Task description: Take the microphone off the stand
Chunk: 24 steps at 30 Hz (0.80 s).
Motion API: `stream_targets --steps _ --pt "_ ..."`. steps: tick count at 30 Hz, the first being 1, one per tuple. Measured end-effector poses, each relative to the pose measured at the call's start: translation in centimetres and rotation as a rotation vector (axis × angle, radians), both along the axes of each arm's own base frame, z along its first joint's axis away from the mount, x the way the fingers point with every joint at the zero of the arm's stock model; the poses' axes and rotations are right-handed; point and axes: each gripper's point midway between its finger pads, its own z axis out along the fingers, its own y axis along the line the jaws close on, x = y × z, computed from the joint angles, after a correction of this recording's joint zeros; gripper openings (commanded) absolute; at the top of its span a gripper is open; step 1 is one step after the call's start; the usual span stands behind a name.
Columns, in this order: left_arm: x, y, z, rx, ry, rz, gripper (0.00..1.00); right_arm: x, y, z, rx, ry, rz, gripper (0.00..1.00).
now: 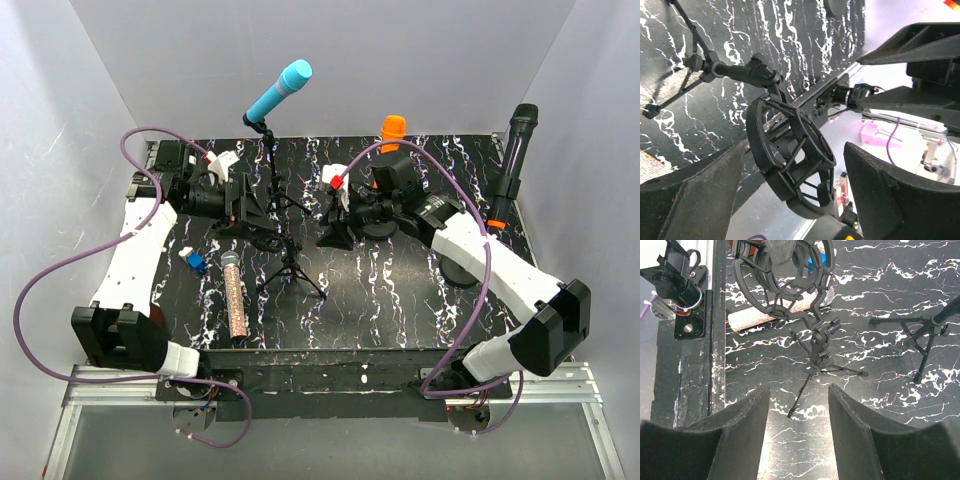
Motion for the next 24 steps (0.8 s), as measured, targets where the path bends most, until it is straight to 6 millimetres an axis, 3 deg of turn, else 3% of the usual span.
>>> stream_targets --steps 3,13,24 --pt "0.1 -0.1 0.6 -0.057 0.030 0.019 0.64 0.0 -0.1 -0.1 -0.006 0.003 -0.003 0.58" --pt "1.2 0.1 0.9 -0.097 0.035 0.049 0.46 0.4 -1.1 -0.8 -0.029 -0.007 -0.033 0.58" --pt "5.0 4.5 2.4 -0.044 -0.067 0.197 0.41 0.6 -1.3 -0.9 -0.031 -0.006 -0.041 0.58"
